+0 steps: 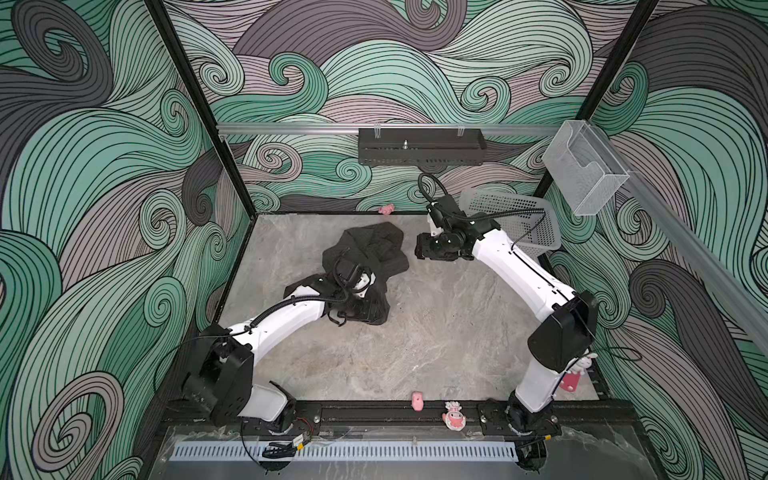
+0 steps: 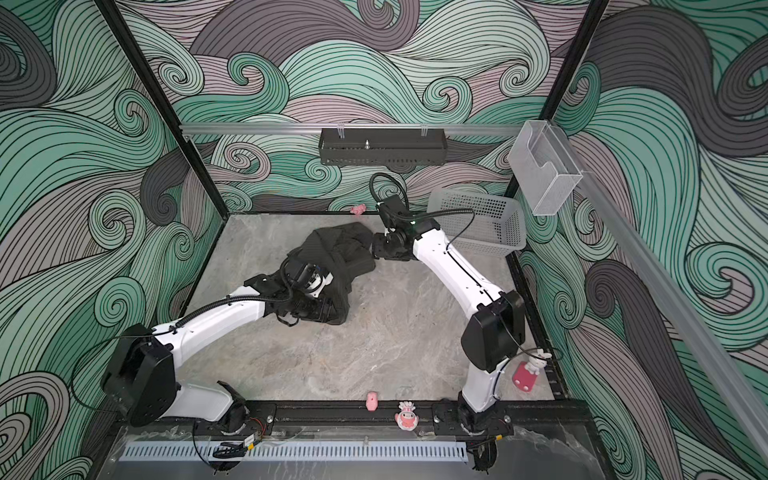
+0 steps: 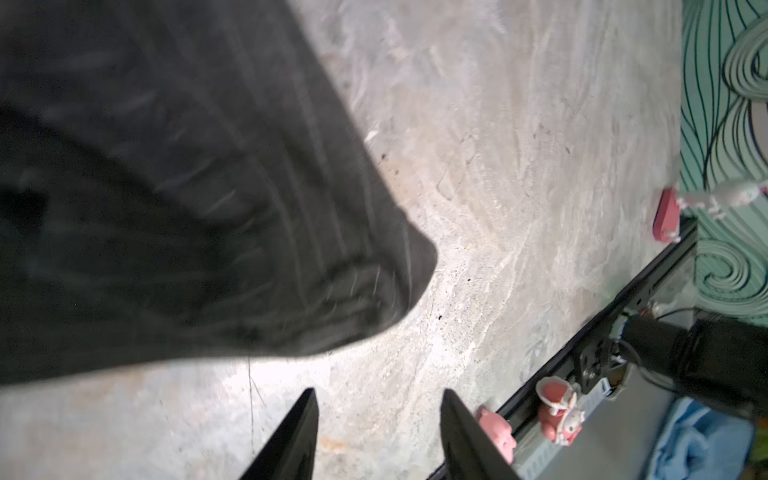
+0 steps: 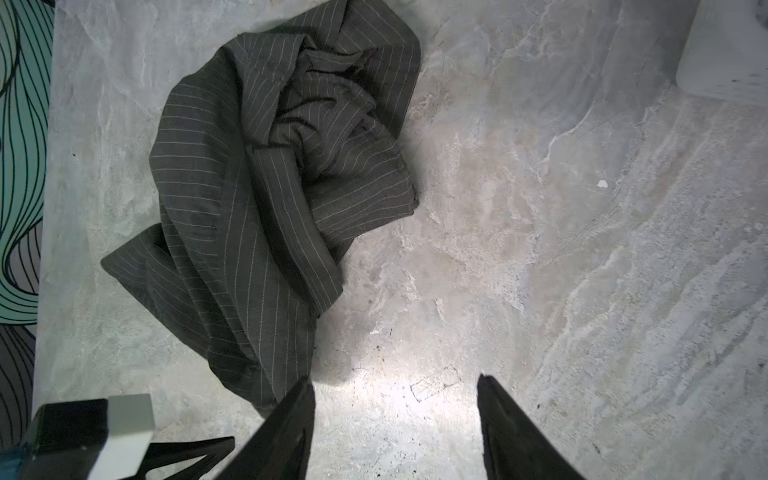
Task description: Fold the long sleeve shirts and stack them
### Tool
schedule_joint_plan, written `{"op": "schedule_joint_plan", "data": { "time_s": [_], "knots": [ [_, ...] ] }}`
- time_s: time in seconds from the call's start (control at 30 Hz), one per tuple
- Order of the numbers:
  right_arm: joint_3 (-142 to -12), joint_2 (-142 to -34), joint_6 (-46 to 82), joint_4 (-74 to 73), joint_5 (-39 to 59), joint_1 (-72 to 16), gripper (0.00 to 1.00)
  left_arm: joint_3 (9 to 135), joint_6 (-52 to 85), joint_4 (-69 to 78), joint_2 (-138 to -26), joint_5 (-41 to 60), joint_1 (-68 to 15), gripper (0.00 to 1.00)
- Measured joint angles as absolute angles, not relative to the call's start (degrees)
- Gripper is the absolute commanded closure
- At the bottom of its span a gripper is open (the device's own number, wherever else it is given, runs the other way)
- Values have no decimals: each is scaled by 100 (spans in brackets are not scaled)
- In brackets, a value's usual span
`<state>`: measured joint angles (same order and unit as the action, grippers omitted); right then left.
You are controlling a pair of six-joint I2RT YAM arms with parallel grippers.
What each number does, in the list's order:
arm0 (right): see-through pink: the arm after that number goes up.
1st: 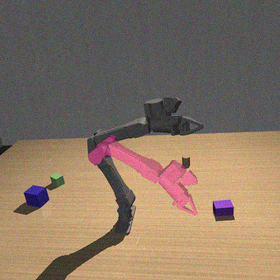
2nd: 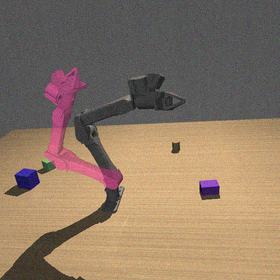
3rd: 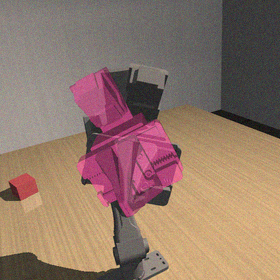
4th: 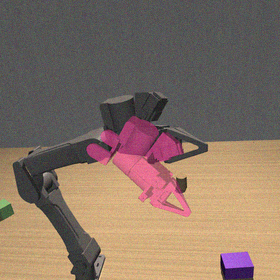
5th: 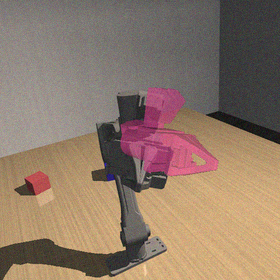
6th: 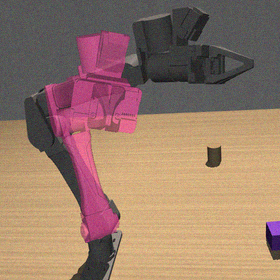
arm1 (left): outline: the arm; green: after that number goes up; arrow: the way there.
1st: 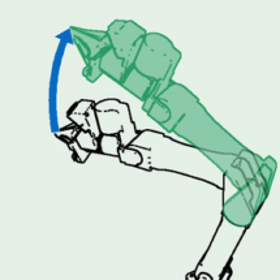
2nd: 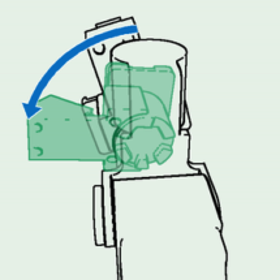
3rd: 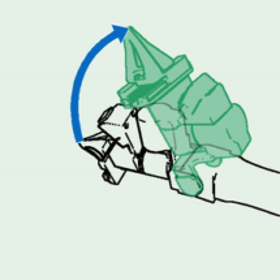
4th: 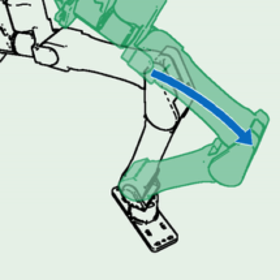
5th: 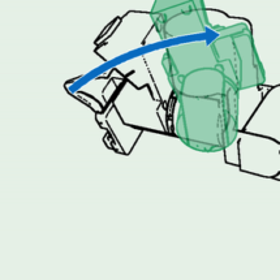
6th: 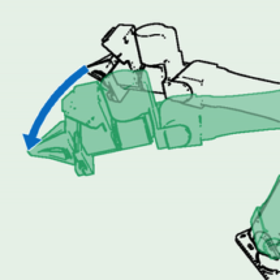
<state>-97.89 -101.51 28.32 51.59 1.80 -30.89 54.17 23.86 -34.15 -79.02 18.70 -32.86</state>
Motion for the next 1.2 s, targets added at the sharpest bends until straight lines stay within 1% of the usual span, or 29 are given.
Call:
{"op": "schedule_joint_plan", "data": {
  "time_s": [0.1,0.17,0.3,0.43,0.5,0.57,0.6,0.63,0.7,0.77,0.8,0.83,1.03,1.2],
  "knots": [
    [-9371,-10239,3170,4735,563,-3105,29,5395,2650,-3430,-7266,1363,-3262,23],
    [-9201,-10440,3415,4397,799,-3133,28,5433,2836,-3332,-6711,967,-3155,19],
    [-8936,-10892,3868,3605,1256,-3166,29,5474,3151,-3120,-6141,648,-2469,19],
    [-8860,-11389,4241,2834,1861,-3234,27,5332,3470,-2956,-6193,668,-1643,19],
    [-8838,-11577,4353,2497,2119,-3332,24,5151,3612,-2893,-6211,718,-1398,19],
    [-8838,-11714,4401,2270,2311,-3492,24,4960,3767,-2849,-6211,803,-1201,19],
    [-8842,-11769,4407,2178,2390,-3590,27,4890,3830,-2825,-6211,843,-1116,19],
    [-8873,-11824,4414,2128,2462,-3680,33,4831,3900,-2799,-6211,888,-1033,19],
    [-8930,-11924,4429,2036,2593,-3830,56,4746,4029,-2709,-6213,1011,-864,19],
    [-8932,-11952,4418,2014,2681,-3933,85,4709,4134,-2630,-6215,1120,-687,20],
    [-8936,-11935,4381,2040,2687,-3940,95,4705,4178,-2591,-6217,1168,-611,20],
    [-8958,-11904,4331,2117,2672,-3929,100,4705,4215,-2541,-6224,1223,-532,20],
    [-9437,-11327,3850,2906,2340,-3699,100,4705,4344,-2322,-6440,1470,-349,20],
    [-10335,-10547,3369,3612,2005,-3489,100,4707,4377,-2270,-6838,1747,-349,20]
  ]
}}
